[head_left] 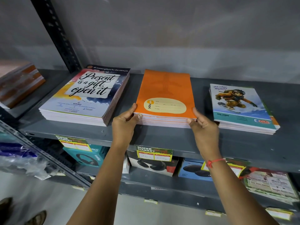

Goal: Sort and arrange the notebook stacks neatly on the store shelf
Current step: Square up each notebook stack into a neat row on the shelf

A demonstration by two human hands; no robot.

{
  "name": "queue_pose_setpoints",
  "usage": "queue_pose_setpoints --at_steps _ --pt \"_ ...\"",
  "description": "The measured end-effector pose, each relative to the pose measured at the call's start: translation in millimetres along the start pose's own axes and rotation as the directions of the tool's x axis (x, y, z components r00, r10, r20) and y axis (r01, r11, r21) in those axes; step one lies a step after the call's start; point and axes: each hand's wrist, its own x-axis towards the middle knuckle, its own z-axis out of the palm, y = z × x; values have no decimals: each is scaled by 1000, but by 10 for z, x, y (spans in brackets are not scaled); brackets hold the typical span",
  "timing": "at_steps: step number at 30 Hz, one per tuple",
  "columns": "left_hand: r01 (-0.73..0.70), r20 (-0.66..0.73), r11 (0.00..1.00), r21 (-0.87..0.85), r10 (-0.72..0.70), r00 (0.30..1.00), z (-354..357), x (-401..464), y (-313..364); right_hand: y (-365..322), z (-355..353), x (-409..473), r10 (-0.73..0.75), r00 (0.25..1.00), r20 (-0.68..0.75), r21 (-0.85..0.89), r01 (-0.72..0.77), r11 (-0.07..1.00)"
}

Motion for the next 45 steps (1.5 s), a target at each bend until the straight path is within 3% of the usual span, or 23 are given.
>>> queue_pose_setpoints --at_steps 6,16,18,19,21,22,23,26,29,31,36,45 --pt "-37 -10 997 64 38 999 13 -25 5 -12 23 -36 -67 995 -79 -108 58 992" --pt "-18 -64 996 86 23 998 18 -132 79 -95 -8 -72 -11 999 -51 -40 9 999" --pt "-206 -152 951 232 244 958 139 -343 166 -98 -107 -138 -29 996 -89 -39 25 999" --pt "-356 -151 888 291 410 899 241 -457 228 -82 -184 -179 -30 991 -134 -24 27 999" --pt "-589 -26 736 334 632 775 545 -648 340 -7 -433 -265 -41 961 -273 19 48 999" --pt "-640 65 705 305 655 753 718 -734 392 41 -582 -300 -63 932 -357 18 74 997" --pt "-625 159 742 243 605 780 918 -817 454 96 -772 -312 -98 895 -435 -12 104 995" --pt "-374 369 921 111 311 876 1413 -954 492 290 -1312 -196 -120 823 -556 -64 102 993" --pt "-110 367 989 102 66 928 1731 -923 388 525 -1769 43 84 908 -411 7 -89 996" --pt "-16 326 994 112 -22 945 1826 -830 341 607 -1904 158 142 953 -268 18 -142 990" --pt "-9 286 993 122 -26 958 1963 -723 322 681 -2032 340 127 992 -8 23 -127 992" --pt "-51 231 990 134 19 973 2147 -940 376 740 -2071 348 109 992 61 56 -112 992"
